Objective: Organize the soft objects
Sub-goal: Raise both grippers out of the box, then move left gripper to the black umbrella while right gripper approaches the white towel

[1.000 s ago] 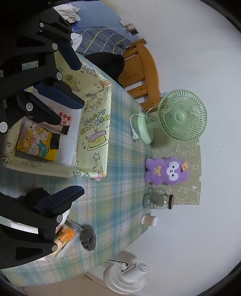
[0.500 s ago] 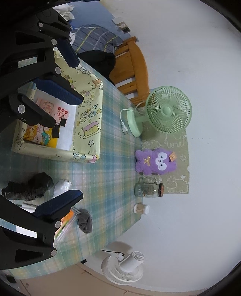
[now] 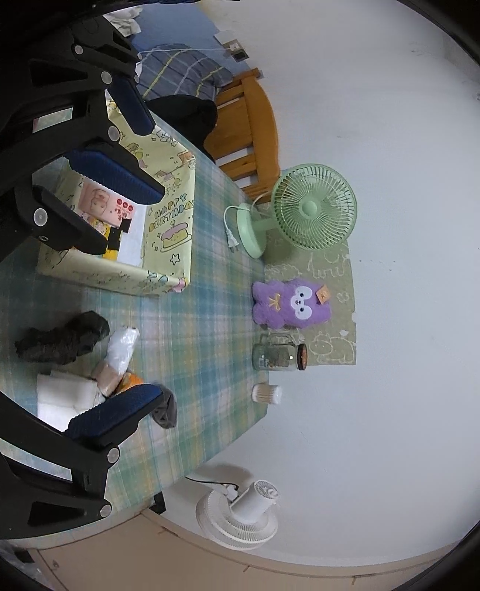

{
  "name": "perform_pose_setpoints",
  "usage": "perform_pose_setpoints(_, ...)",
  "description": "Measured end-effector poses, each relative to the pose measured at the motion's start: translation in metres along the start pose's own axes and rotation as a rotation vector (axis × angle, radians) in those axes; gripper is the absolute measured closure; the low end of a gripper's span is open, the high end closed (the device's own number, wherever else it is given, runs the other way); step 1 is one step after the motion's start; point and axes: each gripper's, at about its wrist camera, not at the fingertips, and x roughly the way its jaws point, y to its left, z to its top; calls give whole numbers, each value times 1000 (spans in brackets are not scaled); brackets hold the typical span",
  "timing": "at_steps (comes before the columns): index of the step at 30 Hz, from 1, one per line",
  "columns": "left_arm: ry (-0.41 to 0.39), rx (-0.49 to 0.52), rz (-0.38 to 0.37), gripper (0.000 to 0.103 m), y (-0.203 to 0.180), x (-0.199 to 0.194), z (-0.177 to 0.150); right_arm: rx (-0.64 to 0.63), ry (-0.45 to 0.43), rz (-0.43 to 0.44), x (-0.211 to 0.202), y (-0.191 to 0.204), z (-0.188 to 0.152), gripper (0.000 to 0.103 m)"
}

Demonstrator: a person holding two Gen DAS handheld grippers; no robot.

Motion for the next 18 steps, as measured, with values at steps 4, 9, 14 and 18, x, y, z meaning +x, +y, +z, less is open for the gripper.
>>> perform_pose_setpoints(4,-3,9,-3,4,-10,-4,-2,2,-2,-13,-7,-7,-2,3)
perform_pose_setpoints(9,-16,25,-15,6,-21,-10,-3,17,-14,-15,-17,-17,-6,3)
perform_pose_setpoints(14,-23,21,-22,6,-32,-13,-5,35,-24,-24,-25,-29,-9,2)
perform_pose_setpoints(18,-32,26,-27,6,-44,-15,-8,45,-35,-35,-32,-39,-13,2)
